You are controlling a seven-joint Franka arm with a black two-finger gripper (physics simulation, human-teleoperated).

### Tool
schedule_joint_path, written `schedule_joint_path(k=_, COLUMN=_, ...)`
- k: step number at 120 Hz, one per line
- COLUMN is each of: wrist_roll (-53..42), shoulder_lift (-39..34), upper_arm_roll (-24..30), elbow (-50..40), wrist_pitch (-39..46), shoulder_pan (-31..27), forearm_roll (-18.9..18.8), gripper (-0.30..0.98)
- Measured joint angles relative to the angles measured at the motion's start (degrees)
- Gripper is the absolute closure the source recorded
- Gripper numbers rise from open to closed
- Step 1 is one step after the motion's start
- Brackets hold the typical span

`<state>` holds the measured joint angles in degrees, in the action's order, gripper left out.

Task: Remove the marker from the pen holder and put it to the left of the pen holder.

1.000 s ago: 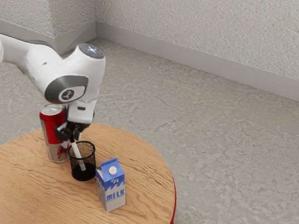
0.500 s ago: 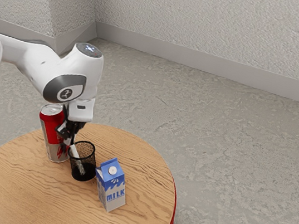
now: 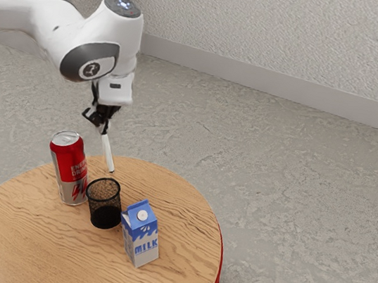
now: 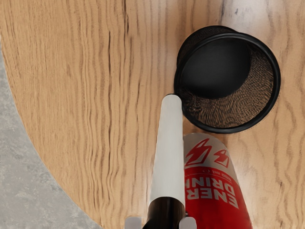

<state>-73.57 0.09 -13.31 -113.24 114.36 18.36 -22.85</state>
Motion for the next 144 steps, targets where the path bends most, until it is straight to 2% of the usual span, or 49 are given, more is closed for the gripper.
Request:
schedule_joint_path(k=19, wrist_roll=1.21, shoulder_lift=-5.13, upper_arm_roll=1.52, elbow=-0.06, wrist_pitch=-8.05, shoulder_pan=-0.57, forearm_roll=0.02, gripper=0.79)
schedule_joint_path(k=35, wrist_roll=3.59, shoulder_lift=-11.98, upper_arm_roll=4.83, elbow=-6.35, wrist_pitch=-14.74, shoulder_pan=-0.74, forearm_roll=0.81, gripper=0.79)
schedule_joint_path(k=51, wrist_roll=6.28, shoulder_lift=-19.15, upper_arm_roll=9.05, elbow=-14.70, wrist_pitch=-18.11, shoulder_pan=-4.44, forearm_roll=1.25, gripper=0.79)
schedule_joint_path(k=69, wrist_roll=9.04, shoulder_lift=-27.35, upper_arm_roll=12.49, elbow=-24.67, wrist_pitch=-18.47, shoulder_pan=-8.80, forearm_roll=1.48, gripper=0.79)
schedule_joint_path(k=96, wrist_roll=11.98, shoulder_lift=-33.51, upper_arm_roll=12.73, elbow=-35.18, wrist_pitch=-13.75, shoulder_pan=-12.96, forearm_roll=1.16, gripper=0.79)
schedule_joint_path(k=112, wrist_roll=12.67, shoulder_lift=-33.92, upper_arm_roll=12.11, elbow=-38.42, wrist_pitch=-10.41, shoulder_pan=-16.55, forearm_roll=0.75, gripper=0.79)
schedule_joint_path(k=127, wrist_roll=12.07, shoulder_lift=-29.88, upper_arm_roll=11.92, elbow=-38.94, wrist_pitch=-6.66, shoulder_pan=-21.88, forearm_roll=-0.01, gripper=0.79)
schedule_joint_path(k=144, wrist_roll=10.42, shoulder_lift=-26.87, upper_arm_roll=7.44, elbow=-38.98, wrist_pitch=-2.43, shoulder_pan=-23.45, forearm_roll=-1.14, gripper=0.79)
